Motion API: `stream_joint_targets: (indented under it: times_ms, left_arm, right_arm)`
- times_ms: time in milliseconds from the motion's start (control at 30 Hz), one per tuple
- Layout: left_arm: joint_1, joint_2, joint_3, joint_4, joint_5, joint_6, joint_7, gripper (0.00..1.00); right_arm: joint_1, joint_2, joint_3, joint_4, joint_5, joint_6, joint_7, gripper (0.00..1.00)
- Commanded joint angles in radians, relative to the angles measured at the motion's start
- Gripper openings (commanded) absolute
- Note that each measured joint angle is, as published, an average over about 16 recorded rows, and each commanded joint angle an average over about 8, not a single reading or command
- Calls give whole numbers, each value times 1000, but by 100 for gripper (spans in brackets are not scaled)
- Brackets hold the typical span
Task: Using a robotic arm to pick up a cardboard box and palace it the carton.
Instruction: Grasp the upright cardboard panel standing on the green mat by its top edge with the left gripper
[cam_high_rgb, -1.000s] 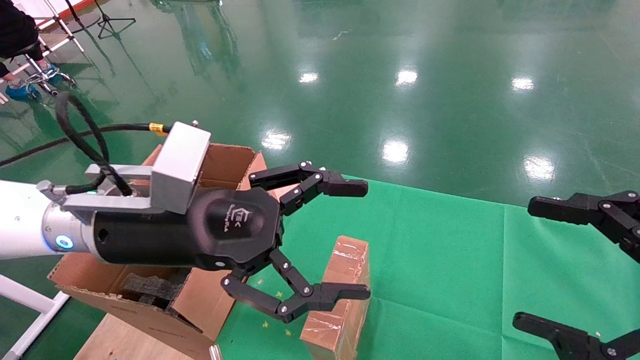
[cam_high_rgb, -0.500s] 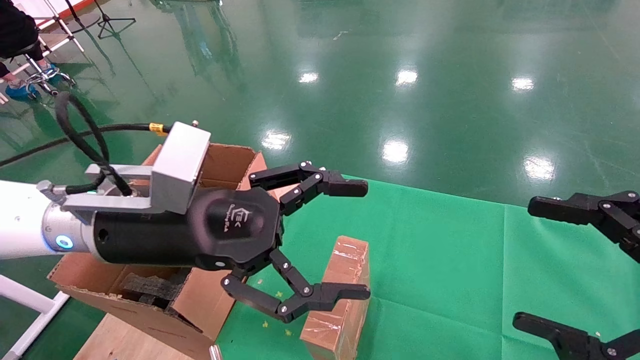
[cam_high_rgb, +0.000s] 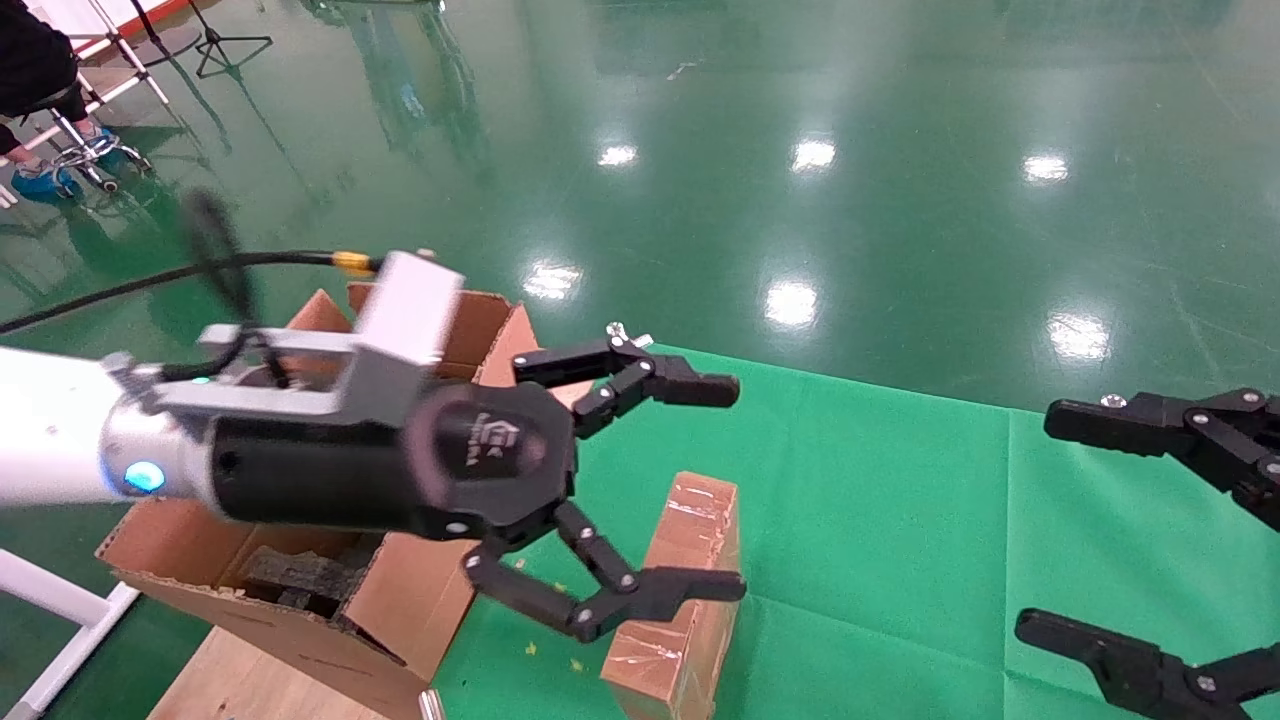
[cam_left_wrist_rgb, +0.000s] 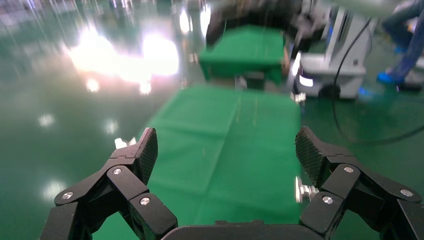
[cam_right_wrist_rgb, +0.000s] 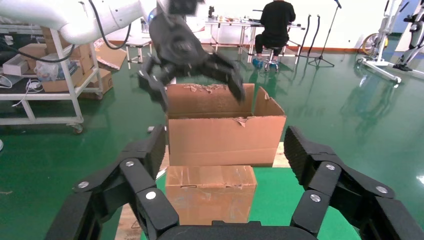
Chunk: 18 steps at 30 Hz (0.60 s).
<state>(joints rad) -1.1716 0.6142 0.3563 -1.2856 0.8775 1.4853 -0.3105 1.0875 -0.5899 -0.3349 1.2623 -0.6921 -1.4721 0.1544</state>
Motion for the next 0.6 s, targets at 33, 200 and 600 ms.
stream_joint_targets:
  times_ms: [33, 200, 600]
  left_arm:
    - [-25, -1, 20, -1, 41, -8, -28, 100]
    - [-149, 22, 115, -12, 209, 7, -208, 100]
    - [-320, 82, 236, -5, 390, 63, -489, 100]
  right_arm:
    - [0, 0, 0, 0, 0, 0, 0, 0]
    - [0, 0, 0, 0, 0, 0, 0, 0]
    - [0, 0, 0, 0, 0, 0, 0, 0]
